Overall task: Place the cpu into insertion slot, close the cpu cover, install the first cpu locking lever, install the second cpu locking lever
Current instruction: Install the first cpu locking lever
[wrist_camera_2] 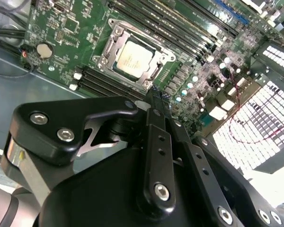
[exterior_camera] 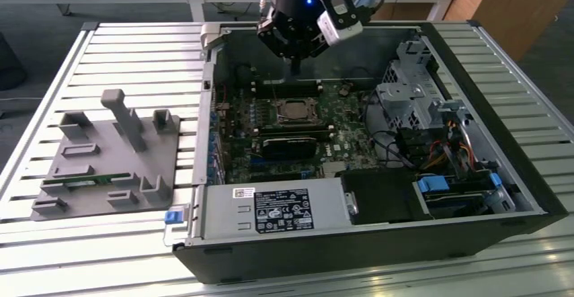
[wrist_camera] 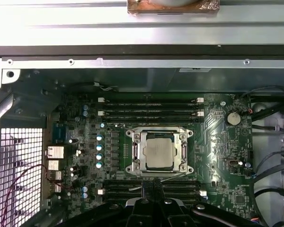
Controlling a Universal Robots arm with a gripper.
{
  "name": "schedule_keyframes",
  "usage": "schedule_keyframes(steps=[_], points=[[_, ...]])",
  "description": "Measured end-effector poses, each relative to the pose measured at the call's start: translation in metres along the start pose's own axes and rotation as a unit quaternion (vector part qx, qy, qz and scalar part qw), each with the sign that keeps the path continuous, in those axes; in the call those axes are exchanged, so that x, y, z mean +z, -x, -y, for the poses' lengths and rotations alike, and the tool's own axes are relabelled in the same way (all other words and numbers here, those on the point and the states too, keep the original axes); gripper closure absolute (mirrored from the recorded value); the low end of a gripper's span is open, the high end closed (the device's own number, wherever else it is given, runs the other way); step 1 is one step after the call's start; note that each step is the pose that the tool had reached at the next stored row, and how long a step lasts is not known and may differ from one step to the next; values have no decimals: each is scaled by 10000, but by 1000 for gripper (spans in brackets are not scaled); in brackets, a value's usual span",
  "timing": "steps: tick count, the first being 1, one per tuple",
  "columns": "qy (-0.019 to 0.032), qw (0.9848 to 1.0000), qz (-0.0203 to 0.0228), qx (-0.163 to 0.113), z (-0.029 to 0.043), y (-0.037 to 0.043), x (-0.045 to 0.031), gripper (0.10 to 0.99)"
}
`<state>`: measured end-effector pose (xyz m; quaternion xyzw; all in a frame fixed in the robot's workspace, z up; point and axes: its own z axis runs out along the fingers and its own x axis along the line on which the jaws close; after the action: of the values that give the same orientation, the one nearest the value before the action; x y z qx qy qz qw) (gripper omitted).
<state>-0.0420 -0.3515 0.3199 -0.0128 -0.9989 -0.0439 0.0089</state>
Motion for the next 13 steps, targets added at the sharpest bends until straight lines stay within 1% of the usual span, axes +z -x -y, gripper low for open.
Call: schedule_keyframes(steps=[5,9,13], points=[[0,10000,6,-1,-1,-29,41,980],[0,10000,9,-1,1,-41,78,980],[0,10000,9,-2,3,-46,99,980]])
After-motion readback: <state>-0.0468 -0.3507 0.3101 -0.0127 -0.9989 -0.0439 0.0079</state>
